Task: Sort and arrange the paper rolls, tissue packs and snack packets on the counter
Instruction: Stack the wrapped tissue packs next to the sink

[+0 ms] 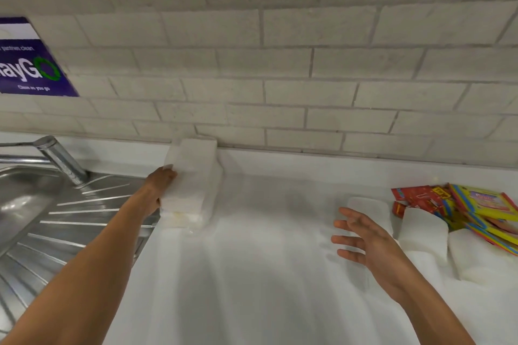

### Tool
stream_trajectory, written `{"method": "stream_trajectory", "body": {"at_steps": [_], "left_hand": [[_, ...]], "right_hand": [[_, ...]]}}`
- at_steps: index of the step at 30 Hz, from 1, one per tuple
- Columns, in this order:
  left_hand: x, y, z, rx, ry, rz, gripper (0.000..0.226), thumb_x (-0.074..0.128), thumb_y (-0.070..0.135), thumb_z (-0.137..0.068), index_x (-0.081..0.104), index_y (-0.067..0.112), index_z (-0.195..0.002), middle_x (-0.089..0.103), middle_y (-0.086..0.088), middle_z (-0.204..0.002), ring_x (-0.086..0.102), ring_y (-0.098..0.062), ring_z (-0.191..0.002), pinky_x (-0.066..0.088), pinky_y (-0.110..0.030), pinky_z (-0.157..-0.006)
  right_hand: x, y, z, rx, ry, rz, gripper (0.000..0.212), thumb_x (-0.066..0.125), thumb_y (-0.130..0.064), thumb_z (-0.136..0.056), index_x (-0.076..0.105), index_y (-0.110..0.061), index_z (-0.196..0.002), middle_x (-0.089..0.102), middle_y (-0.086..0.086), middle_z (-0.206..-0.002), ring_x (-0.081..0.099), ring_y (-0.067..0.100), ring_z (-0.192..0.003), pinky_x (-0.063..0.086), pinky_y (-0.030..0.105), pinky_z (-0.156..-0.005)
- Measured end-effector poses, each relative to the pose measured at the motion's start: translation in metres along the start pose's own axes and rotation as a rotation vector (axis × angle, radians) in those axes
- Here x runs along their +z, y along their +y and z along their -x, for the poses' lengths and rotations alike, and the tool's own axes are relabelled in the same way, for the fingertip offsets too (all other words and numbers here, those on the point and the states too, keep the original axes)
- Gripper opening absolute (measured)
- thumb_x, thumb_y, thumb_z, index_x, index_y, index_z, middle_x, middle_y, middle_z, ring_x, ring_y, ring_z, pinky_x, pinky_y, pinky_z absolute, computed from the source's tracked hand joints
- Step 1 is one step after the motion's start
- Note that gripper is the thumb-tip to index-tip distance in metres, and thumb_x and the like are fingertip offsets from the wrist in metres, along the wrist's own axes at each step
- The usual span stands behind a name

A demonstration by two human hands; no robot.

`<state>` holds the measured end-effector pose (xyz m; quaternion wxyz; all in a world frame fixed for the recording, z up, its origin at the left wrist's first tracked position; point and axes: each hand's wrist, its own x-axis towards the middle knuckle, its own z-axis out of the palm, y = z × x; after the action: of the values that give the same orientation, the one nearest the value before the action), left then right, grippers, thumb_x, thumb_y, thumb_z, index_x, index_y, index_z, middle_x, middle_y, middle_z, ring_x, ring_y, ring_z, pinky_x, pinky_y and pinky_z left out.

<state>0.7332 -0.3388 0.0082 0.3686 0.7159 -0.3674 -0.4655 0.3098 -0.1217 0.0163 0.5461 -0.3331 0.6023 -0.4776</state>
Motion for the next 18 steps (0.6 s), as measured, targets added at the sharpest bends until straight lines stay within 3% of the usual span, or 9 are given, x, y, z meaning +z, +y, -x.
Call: {"method": "stream_trajectory", "body": {"at_steps": [3,7,10,13,15,18], "left_hand": [[0.004,-0.001,-0.007,0.075,0.064,-0.199,0.036,0.044,0.016,-0.099,0.059,0.015,-0.131,0.062,-0.02,-0.128,0.06,-0.035,-0.103,0.049,-0.044,-0.092],[0.005,-0.005,-0.03,0.069,0.105,-0.3,0.035,0.041,0.012,-0.1,0.056,0.001,-0.13,0.057,-0.026,-0.132,0.055,-0.042,-0.116,0.041,-0.04,-0.087],[0.007,-0.008,-0.023,0.137,0.036,-0.425,0.054,0.049,0.048,-0.097,0.051,0.013,-0.138,0.056,-0.01,-0.135,0.055,-0.034,-0.121,0.043,-0.038,-0.093],[0.009,-0.014,-0.022,0.146,0.037,-0.491,0.085,0.046,0.079,-0.077,0.052,0.018,-0.137,0.062,-0.007,-0.13,0.06,-0.034,-0.116,0.047,-0.042,-0.1],[0.009,-0.015,-0.023,0.152,0.026,-0.546,0.096,0.044,0.085,-0.067,0.053,0.019,-0.135,0.065,-0.01,-0.127,0.062,-0.034,-0.111,0.048,-0.046,-0.1],[0.013,-0.008,-0.012,0.181,0.037,-0.579,0.081,0.048,0.074,-0.082,0.051,0.017,-0.139,0.061,-0.014,-0.132,0.059,-0.036,-0.117,0.045,-0.043,-0.099]], "right_hand": [[-0.001,0.004,-0.001,0.021,0.013,-0.004,0.026,0.05,-0.024,-0.102,0.064,-0.03,-0.123,0.07,-0.001,-0.116,0.072,0.024,-0.1,0.056,0.043,-0.09],[-0.003,0.008,-0.002,0.039,0.029,-0.008,0.026,0.049,-0.023,-0.102,0.065,-0.03,-0.122,0.071,-0.001,-0.115,0.072,0.025,-0.099,0.056,0.045,-0.092],[-0.005,0.011,-0.002,0.048,0.033,-0.008,0.026,0.049,-0.024,-0.103,0.065,-0.03,-0.121,0.072,-0.001,-0.115,0.072,0.024,-0.099,0.056,0.045,-0.092],[-0.009,0.014,-0.003,0.06,0.044,-0.016,0.026,0.048,-0.024,-0.103,0.065,-0.031,-0.121,0.072,-0.002,-0.114,0.073,0.023,-0.098,0.056,0.044,-0.091],[-0.012,0.015,-0.003,0.065,0.049,-0.021,0.026,0.048,-0.025,-0.103,0.065,-0.03,-0.121,0.072,-0.002,-0.114,0.073,0.023,-0.098,0.056,0.044,-0.091],[-0.017,0.017,-0.002,0.071,0.051,-0.031,0.026,0.048,-0.025,-0.102,0.065,-0.03,-0.122,0.072,-0.002,-0.115,0.073,0.023,-0.098,0.056,0.044,-0.092]]}}
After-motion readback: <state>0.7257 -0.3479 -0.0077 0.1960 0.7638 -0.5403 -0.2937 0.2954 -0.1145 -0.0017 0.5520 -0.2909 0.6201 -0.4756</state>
